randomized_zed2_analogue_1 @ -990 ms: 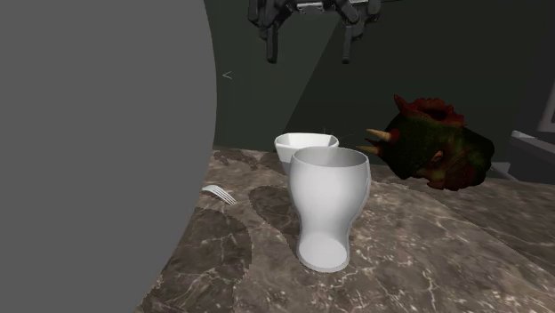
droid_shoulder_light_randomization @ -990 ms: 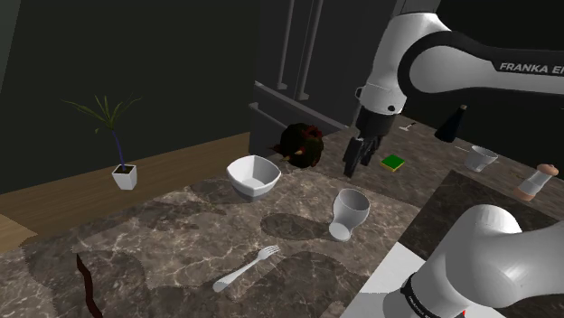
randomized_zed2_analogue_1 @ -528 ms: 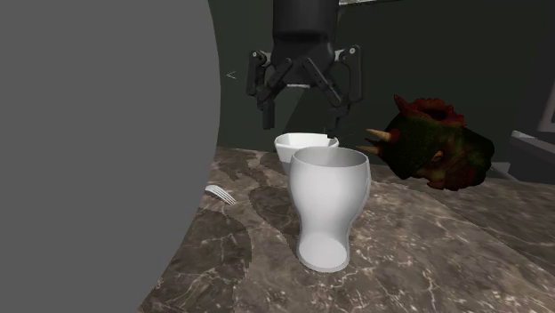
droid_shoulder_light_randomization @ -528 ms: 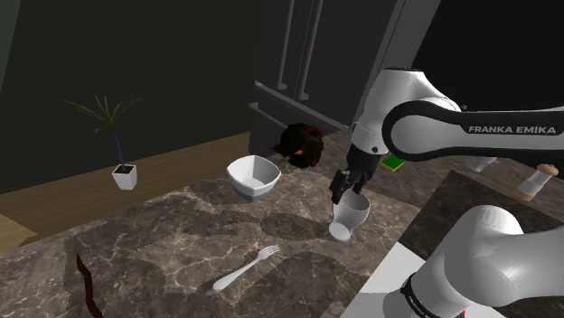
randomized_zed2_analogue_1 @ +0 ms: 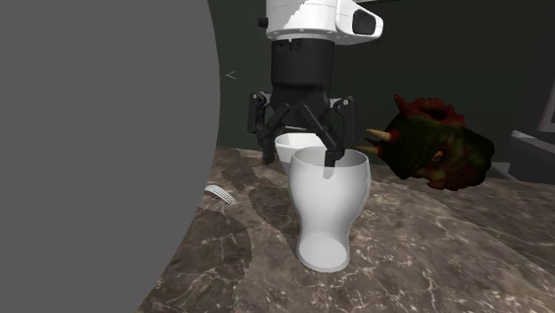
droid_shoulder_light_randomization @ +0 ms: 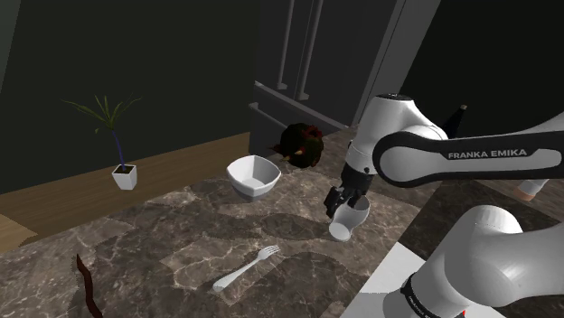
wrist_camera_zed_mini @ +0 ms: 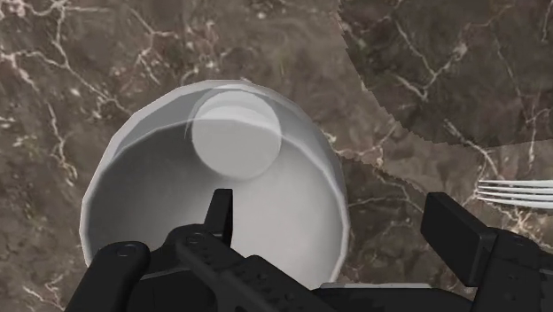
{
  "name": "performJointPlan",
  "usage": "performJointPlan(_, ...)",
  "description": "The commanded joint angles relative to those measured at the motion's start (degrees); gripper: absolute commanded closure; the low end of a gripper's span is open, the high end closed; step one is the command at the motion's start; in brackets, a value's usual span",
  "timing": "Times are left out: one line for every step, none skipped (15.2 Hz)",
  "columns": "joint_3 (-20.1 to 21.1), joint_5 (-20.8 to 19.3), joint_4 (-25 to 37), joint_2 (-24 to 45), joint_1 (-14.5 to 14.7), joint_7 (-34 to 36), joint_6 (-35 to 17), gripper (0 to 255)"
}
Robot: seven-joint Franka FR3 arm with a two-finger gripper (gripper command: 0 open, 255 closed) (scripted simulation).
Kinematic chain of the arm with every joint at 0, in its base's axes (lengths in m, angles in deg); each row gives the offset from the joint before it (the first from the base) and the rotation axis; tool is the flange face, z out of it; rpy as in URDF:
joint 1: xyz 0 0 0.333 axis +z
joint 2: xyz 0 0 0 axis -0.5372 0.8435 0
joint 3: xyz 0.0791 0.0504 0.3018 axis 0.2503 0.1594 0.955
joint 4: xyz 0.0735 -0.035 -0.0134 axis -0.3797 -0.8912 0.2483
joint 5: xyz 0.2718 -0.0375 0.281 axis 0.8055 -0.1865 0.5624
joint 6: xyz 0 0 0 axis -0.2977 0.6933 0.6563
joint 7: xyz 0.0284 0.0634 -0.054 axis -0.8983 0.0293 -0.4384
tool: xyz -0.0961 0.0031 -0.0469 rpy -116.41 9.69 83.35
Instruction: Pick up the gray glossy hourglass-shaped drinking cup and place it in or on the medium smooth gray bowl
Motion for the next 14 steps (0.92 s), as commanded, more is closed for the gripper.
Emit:
performJointPlan(0.22,0.25,-0.84,0.56,0.17,0.07,-1.45,0)
performJointPlan(0.22,0.25,-0.84,0.56,0.17,0.07,-1.44,0)
performJointPlan(0.22,0.25,-0.84,0.56,0.17,0.07,-1.45,0)
performJointPlan(0.22,0.25,-0.84,0.56,0.17,0.07,-1.45,0)
performJointPlan(0.22,0.25,-0.84,0.56,0.17,0.07,-1.45,0)
performJointPlan(0.22,0.25,-0.84,0.56,0.17,0.07,-1.45,0)
performJointPlan(0.22,0.25,-0.84,0.56,0.17,0.07,-1.45,0)
performJointPlan(0.22,0.25,-0.83,0.56,0.17,0.07,-1.43,0)
performJointPlan(0.22,0.25,-0.83,0.56,0.17,0.07,-1.43,255)
performJointPlan(0.22,0.25,-0.83,0.56,0.17,0.07,-1.43,255)
performJointPlan(0.22,0.25,-0.83,0.56,0.17,0.07,-1.43,255)
performJointPlan(0.22,0.25,-0.83,0.56,0.17,0.07,-1.43,255)
performJointPlan(0.22,0.25,-0.83,0.56,0.17,0.07,-1.43,255)
performJointPlan(0.22,0.25,-0.83,0.55,0.17,0.07,-1.42,255)
